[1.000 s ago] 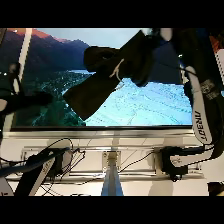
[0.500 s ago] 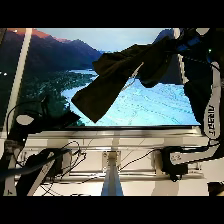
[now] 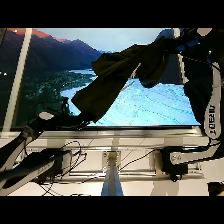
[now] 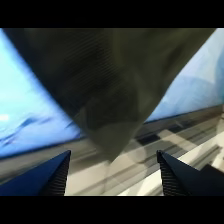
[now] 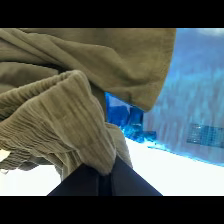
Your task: Fold the clothes and pants, and hang the long-sleeved shirts on hangers.
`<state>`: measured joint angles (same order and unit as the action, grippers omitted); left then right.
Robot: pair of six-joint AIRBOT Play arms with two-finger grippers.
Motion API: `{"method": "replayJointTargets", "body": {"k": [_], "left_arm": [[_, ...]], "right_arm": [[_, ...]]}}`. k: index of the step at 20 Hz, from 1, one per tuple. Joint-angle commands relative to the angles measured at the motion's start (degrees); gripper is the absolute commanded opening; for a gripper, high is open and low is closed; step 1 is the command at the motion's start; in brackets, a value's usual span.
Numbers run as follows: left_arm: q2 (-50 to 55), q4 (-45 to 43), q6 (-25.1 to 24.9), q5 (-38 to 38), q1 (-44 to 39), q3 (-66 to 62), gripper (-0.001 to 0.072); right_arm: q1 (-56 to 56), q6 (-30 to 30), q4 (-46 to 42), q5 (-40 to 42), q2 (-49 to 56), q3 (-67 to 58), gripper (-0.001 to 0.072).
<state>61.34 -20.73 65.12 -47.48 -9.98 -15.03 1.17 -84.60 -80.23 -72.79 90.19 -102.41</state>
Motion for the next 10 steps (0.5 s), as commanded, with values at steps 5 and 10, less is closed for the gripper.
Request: {"method": "replayJointTargets", "body": {"k": [5, 10], "left_arm": [[8.9, 4.7, -3.9, 5.3, -4.3, -9.6, 0.0384], [8.9, 4.5, -7.6, 5.3, -3.6, -16.8, 0.0024]], "right_arm": [[0.0, 0.0, 1.0, -0.3, -0.1, 0.0, 0.0027], [0.0, 0.1, 0.5, 0.9, -0.1, 0.0, 0.0026]]}}
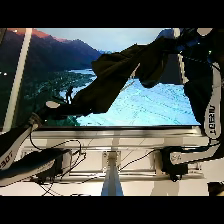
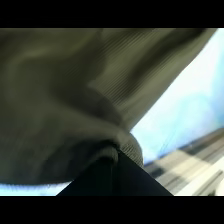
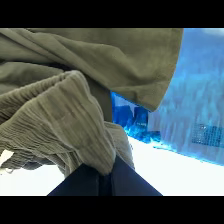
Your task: Fold the clothes and pants, and hang the long-sleeved shirts on hangers.
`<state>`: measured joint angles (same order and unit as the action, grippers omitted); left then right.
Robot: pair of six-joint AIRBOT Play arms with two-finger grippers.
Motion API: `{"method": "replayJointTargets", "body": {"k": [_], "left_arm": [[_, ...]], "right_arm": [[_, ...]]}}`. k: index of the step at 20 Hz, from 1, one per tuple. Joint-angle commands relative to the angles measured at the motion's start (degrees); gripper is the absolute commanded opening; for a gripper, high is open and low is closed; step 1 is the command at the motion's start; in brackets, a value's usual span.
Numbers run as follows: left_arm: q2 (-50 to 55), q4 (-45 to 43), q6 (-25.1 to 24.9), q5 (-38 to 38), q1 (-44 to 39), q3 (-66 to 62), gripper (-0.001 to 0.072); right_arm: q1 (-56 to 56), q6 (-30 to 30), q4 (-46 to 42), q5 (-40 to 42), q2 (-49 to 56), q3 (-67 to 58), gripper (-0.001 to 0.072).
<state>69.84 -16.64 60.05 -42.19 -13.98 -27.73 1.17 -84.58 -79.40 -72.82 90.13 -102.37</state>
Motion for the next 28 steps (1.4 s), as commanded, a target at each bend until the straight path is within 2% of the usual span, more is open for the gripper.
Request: {"method": "replayJointTargets", "body": {"k": [1, 5, 9, 12, 14, 17, 19, 21, 23, 25, 28], "left_arm": [[0.4, 0.2, -3.3, 0.0, 1.5, -6.6, 0.0023], [0.4, -2.9, -3.2, -0.4, 14.1, -23.6, 0.0021], [0.4, -4.5, 2.4, 0.4, 30.1, -45.8, 0.0019], [0.4, -13.7, 10.1, 0.9, 38.7, -58.9, 0.0020], [0.4, -18.6, 14.5, 0.8, 41.5, -61.9, 0.0020], [1.2, -26.4, 14.8, -3.9, 41.8, -61.9, 0.0021], [2.8, -34.2, 15.2, -10.8, 41.6, -61.8, 0.0021], [4.7, -47.4, 18.5, -16.7, 41.6, -61.2, 0.0020], [5.4, -59.9, 21.4, -21.9, 42.1, -58.4, 0.0020], [5.4, -69.0, 21.7, -25.6, 43.0, -52.8, 0.0019], [5.4, -70.4, 21.6, -26.9, 45.9, -43.4, 0.0019]], "right_arm": [[-0.1, 0.0, -1.2, 2.3, -0.2, 0.0, 0.0026], [-0.7, 0.0, -6.9, 7.3, -0.6, -5.4, 0.0026], [-4.9, -1.6, -6.8, 11.9, -1.6, -16.2, 0.0026], [-9.1, -5.6, -6.8, 15.6, -5.8, -16.6, 0.0026], [-12.4, -8.2, -6.8, 13.7, -7.4, -15.6, 0.0027], [-16.6, -11.0, -6.8, 5.7, -7.6, -12.9, 0.0026], [-18.7, -11.0, -7.8, -0.8, -7.6, -8.3, 0.0027], [-20.9, -11.0, -8.8, -6.3, -8.0, -1.3, 0.0026], [-21.8, -11.0, -9.2, -3.4, -12.1, 9.5, 0.0026], [-21.8, -11.0, -9.1, 2.3, -19.1, 22.3, 0.0026], [-21.8, -10.9, -8.9, 3.3, -30.6, 41.9, 0.0026]]}}
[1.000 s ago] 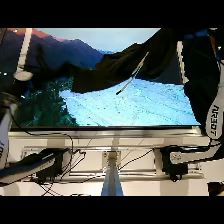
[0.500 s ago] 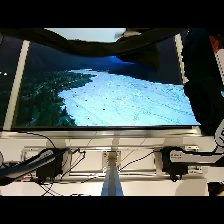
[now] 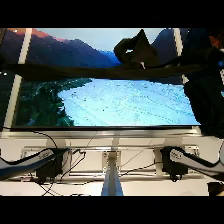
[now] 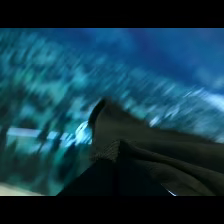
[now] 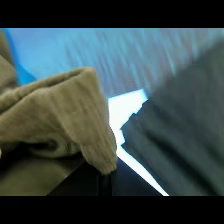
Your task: Fold the clothes and pants, and hang the long-sleeved shirts on hangers.
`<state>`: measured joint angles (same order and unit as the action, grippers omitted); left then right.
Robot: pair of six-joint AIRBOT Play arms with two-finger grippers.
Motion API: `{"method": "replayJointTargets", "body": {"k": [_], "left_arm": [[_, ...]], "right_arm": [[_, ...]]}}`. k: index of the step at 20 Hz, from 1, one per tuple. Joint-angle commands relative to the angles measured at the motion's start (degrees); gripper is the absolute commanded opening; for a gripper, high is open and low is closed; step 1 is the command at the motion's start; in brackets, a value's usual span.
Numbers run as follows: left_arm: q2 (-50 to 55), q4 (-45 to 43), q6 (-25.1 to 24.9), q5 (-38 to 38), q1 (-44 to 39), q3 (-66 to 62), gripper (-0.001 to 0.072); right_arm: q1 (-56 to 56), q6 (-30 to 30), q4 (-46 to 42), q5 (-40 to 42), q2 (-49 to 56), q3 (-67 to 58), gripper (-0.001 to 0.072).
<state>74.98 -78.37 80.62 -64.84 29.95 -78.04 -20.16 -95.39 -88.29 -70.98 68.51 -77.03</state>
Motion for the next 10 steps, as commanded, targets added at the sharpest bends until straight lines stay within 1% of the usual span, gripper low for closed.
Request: {"method": "replayJointTargets", "body": {"k": [1, 2, 4, 6, 8, 9, 10], "left_arm": [[0.3, -9.9, 1.0, -4.6, 2.7, 9.3, 0.0020], [0.3, -12.1, 0.8, -5.1, 3.2, 11.0, 0.0020], [0.3, -19.1, 0.8, -6.6, 3.8, 13.5, 0.0021], [0.3, -23.3, 0.8, -7.3, 4.8, 14.7, 0.0022], [0.4, -23.6, 0.8, -7.5, 6.0, 14.9, 0.0022], [0.5, -23.8, 0.8, -7.5, 6.6, 14.9, 0.0022], [0.7, -24.7, 0.8, -7.5, 7.0, 14.9, 0.0022]], "right_arm": [[-0.4, 0.0, 0.5, 1.2, -12.8, 22.3, 0.0026], [-0.4, 0.2, 0.9, 0.7, -17.1, 27.9, 0.0026], [-0.4, 0.6, 0.9, -2.1, -24.3, 36.1, 0.0026], [-0.4, 0.7, 0.6, -5.6, -29.0, 40.7, 0.0026], [-0.4, 3.8, 0.6, -10.2, -30.4, 41.8, 0.0027], [-0.4, 6.1, 0.6, -12.5, -30.4, 41.8, 0.0026], [-0.4, 9.9, 0.6, -14.6, -30.4, 41.8, 0.0027]]}}
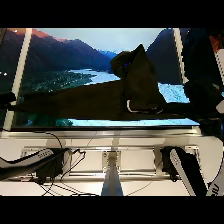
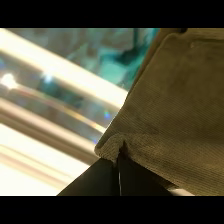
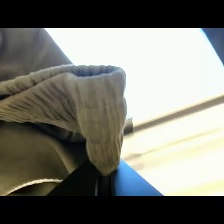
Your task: Fold the clothes and pants, and hang the long-sleeved shirts on hangers.
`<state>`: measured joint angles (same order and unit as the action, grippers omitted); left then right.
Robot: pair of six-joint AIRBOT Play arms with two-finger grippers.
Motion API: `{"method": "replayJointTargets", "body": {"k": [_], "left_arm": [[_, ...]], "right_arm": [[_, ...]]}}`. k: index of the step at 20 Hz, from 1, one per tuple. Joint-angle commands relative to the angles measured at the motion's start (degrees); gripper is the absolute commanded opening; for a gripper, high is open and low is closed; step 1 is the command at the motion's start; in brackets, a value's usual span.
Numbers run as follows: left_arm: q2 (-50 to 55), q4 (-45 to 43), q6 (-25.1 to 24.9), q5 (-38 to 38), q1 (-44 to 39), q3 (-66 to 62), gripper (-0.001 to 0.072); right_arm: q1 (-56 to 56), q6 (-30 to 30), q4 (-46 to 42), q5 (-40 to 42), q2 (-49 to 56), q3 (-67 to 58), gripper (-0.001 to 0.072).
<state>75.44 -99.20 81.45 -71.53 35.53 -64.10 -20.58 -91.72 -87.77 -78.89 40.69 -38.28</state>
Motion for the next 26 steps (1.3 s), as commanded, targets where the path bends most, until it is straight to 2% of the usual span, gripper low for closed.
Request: {"method": "replayJointTargets", "body": {"k": [1, 7, 8, 9, 10, 11, 12, 14, 17, 19, 20, 22, 24, 25, 26], "left_arm": [[0.4, -5.3, 0.0, -0.8, 1.6, 1.0, 0.0022], [2.5, -5.3, 0.0, -0.7, 1.7, 1.0, 0.0022], [3.1, -4.9, 0.0, -0.8, 1.6, 1.0, 0.0023], [3.6, -4.2, 0.0, -0.8, 1.6, 1.0, 0.0023], [3.9, -3.9, 0.0, -0.8, 1.6, 1.0, 0.0023], [4.2, -3.6, 0.0, -0.8, 1.6, 1.0, 0.0023], [4.3, -3.6, 0.0, -0.8, 1.6, 1.0, 0.0023], [4.3, -3.6, 0.0, -0.8, 1.6, 1.0, 0.0023], [4.3, -3.6, 0.0, -0.8, 1.6, 1.0, 0.0023], [4.3, -3.6, 0.0, -0.8, 1.6, 1.0, 0.0023], [4.3, -3.6, 0.0, -0.8, 1.6, 1.0, 0.0023], [4.3, -3.6, 0.0, -0.7, 1.6, 1.0, 0.0023], [4.3, -3.6, 0.0, -0.5, 1.6, 1.0, 0.0023], [4.3, -3.6, 0.0, -0.4, 1.6, 1.0, 0.0023], [4.3, -3.6, 0.0, -0.1, 1.5, 1.0, 0.0022]], "right_arm": [[0.0, 11.3, 0.1, -7.5, -2.6, 3.1, 0.0027], [0.0, 28.3, 0.9, -6.8, -2.0, 3.7, 0.0027], [0.0, 29.6, 1.3, -6.4, -1.4, 4.3, 0.0028], [0.0, 29.6, 2.4, -5.4, -0.8, 4.9, 0.0109], [0.0, 29.6, 4.0, -4.0, -0.2, 5.6, 0.0317], [0.0, 29.7, 5.9, -2.2, 0.3, 6.3, 0.0489], [0.0, 29.7, 8.0, 0.0, 1.0, 6.9, 0.0511], [0.0, 29.9, 10.0, 2.5, 2.3, 7.6, 0.0511], [0.0, 30.1, 10.4, 1.3, 4.8, 7.8, 0.0511], [0.0, 35.4, 11.6, -2.0, 6.3, 7.8, 0.0508], [0.0, 38.9, 12.2, -3.0, 6.8, 7.8, 0.0481], [0.3, 41.7, 12.5, -1.1, 7.0, 7.8, 0.0381], [1.6, 41.7, 12.3, 2.3, 7.0, 7.8, 0.0233], [2.5, 41.7, 11.7, 4.1, 7.0, 7.8, 0.0059], [3.3, 41.4, 10.9, 5.6, 7.0, 7.7, 0.0026]]}}
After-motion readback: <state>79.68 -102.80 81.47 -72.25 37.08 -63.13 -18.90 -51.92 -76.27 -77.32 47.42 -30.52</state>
